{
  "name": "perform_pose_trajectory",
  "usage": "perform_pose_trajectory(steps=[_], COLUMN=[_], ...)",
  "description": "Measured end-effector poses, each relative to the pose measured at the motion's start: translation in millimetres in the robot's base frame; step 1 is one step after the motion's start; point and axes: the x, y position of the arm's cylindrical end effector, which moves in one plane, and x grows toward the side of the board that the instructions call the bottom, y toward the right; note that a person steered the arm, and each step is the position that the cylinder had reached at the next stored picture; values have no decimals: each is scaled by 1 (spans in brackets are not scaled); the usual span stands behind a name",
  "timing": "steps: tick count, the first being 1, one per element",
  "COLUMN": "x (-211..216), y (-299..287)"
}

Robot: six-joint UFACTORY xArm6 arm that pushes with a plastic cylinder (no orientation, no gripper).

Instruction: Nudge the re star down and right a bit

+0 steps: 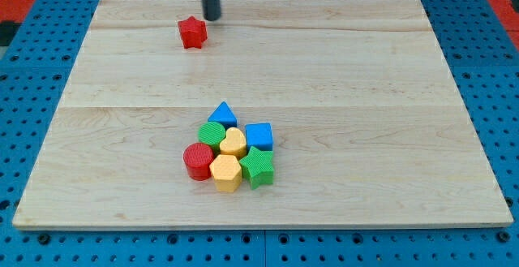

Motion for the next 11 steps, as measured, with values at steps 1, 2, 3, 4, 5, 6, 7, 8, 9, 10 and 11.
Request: perform_pose_trajectory(steps=[1, 2, 3, 4, 5, 6, 7, 8, 9, 10, 11], x=[7, 37, 55, 73, 76, 76, 76, 62, 55, 55, 66], y=[-48, -35, -26, -22, -20, -16, 5, 8, 13, 36, 59])
